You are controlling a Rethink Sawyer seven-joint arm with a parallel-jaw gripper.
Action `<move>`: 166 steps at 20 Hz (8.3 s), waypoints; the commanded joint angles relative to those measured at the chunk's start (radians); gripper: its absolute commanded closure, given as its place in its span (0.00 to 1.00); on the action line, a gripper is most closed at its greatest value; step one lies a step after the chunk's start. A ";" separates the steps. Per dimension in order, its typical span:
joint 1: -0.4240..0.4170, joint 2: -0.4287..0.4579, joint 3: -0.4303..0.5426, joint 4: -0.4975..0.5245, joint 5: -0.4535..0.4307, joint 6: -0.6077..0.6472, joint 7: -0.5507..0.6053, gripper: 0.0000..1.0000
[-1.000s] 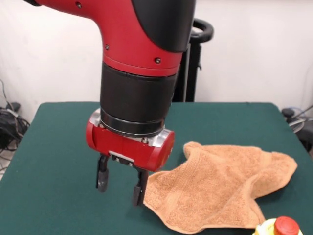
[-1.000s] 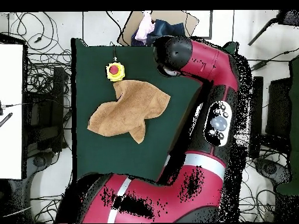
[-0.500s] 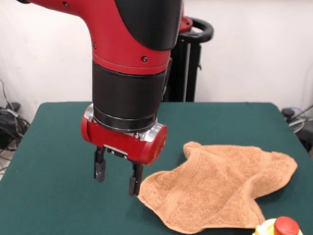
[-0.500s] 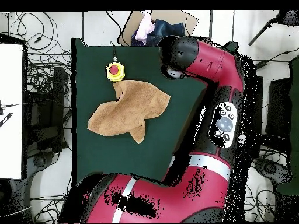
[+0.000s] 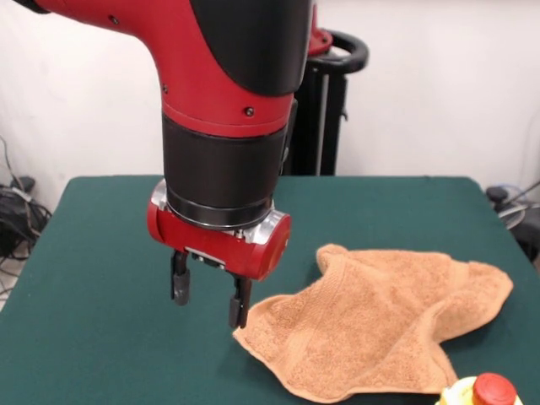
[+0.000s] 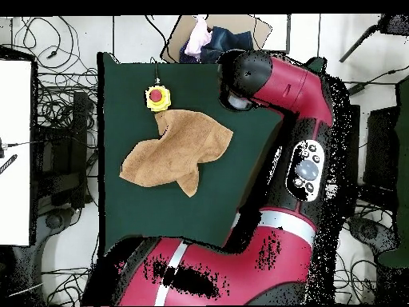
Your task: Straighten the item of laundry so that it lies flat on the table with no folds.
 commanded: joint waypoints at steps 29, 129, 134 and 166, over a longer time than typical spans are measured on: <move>0.072 0.124 0.077 0.053 -0.007 -0.133 0.163 0.00; -0.020 0.097 0.284 0.449 -0.064 -0.519 0.046 0.00; -0.017 0.105 0.285 0.458 -0.065 -0.547 0.051 0.00; -0.061 0.026 0.311 0.484 -0.102 -0.466 0.020 0.00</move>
